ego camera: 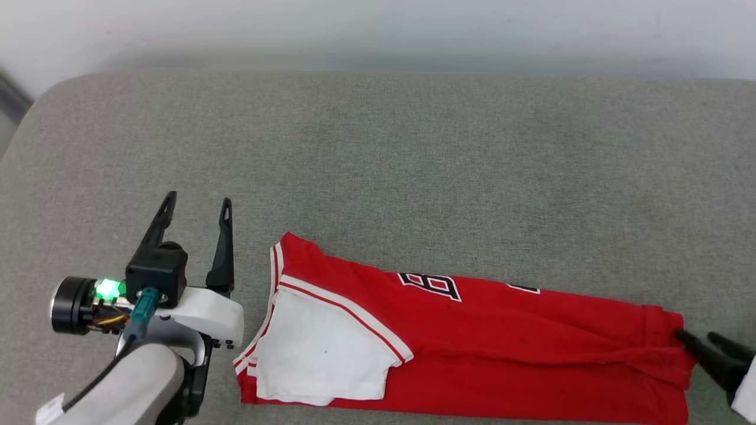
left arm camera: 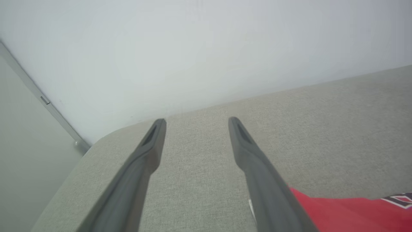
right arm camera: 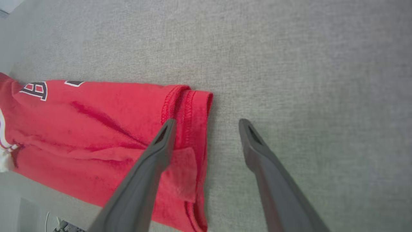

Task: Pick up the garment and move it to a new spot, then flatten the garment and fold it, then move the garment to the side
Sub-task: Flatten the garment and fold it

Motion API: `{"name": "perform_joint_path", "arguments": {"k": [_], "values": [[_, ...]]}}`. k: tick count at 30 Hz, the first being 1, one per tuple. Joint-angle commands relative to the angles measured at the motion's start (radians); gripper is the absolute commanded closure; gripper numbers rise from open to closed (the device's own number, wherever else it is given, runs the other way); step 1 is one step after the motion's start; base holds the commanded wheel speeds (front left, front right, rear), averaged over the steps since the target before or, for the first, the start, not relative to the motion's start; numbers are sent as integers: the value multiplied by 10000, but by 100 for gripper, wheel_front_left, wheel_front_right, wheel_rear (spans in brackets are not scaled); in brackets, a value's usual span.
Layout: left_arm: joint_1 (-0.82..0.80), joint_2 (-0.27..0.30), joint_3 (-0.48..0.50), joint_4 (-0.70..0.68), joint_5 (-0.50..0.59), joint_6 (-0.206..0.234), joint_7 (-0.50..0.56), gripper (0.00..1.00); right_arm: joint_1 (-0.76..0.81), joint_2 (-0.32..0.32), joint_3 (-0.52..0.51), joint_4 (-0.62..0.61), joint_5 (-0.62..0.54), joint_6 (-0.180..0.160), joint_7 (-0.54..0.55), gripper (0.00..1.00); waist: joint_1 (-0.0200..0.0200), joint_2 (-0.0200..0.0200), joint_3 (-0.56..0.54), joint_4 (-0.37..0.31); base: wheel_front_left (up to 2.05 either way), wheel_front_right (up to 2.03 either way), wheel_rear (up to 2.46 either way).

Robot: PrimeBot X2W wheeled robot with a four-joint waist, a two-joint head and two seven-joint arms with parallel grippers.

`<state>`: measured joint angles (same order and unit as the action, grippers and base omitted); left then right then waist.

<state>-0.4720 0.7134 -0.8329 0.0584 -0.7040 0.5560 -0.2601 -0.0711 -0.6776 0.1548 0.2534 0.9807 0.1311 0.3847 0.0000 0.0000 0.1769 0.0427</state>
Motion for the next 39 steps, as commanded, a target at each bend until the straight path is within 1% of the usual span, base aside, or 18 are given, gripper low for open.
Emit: {"name": "perform_joint_path", "arguments": {"k": [1,6,11,14,15,16,19,20,21,22,23,25,29,31,34,39], "values": [[497,-273,561,-129,450,114,-65,0,228,274,12,32,267,-8,180,0,0,0,52,68,0,0,0],[1523,-1066,1928,-458,1601,146,-67,0,604,846,158,157,787,-8,440,0,0,0,99,180,0,0,0],[2533,-1949,3304,-792,2741,37,-60,0,878,1368,697,436,1012,-10,692,0,0,0,126,211,0,0,0],[3098,-2508,4034,-878,3383,-104,-59,0,835,1632,1076,712,890,-13,712,0,0,0,136,202,0,0,0],[3098,-2508,4034,-878,3383,-104,-59,0,835,1632,1076,712,890,-13,712,0,0,0,136,202,0,0,0],[3420,-2842,4436,-917,3838,-246,-57,0,680,1776,1269,946,770,-15,642,0,0,0,148,172,0,0,0],[3904,-3424,4902,-888,4379,-416,-50,0,378,1947,1541,1247,719,-15,641,0,0,0,139,135,0,0,0],[3989,-3504,5019,-885,4699,-471,-50,0,241,1987,1628,1320,692,-15,651,0,0,0,131,123,0,0,0],[4069,-3615,5071,-868,4963,-544,-50,0,114,1999,1684,1357,645,-13,620,54,0,0,123,116,0,0,0],[4191,-3850,5168,-852,5086,-565,-49,0,-15,1992,1718,1428,597,-13,516,100,0,0,108,116,0,0,0],[4330,-4079,5316,-854,5144,-594,-49,0,-117,1989,1757,1484,581,-12,469,100,0,0,89,118,0,0,0],[4495,-4305,5540,-853,5411,-741,-49,0,-306,1953,1781,1607,525,-12,371,100,0,0,41,130,0,0,0],[4847,-4706,5864,-931,5925,-977,-49,0,-614,1607,1749,1688,397,-13,90,100,0,0,-137,155,0,0,0],[4942,-4732,5898,-947,6077,-1053,-49,0,-654,1515,1724,1678,404,-13,58,100,0,0,-189,164,0,0,0],[5185,-4820,5879,-999,6431,-1232,-49,0,-739,1135,1661,1613,361,-15,-43,100,0,0,-339,155,0,0,0],[5546,-4939,5968,-1111,6558,-1603,-49,0,-781,447,1429,1574,427,-13,-21,100,0,0,-553,134,0,0,0]]}}
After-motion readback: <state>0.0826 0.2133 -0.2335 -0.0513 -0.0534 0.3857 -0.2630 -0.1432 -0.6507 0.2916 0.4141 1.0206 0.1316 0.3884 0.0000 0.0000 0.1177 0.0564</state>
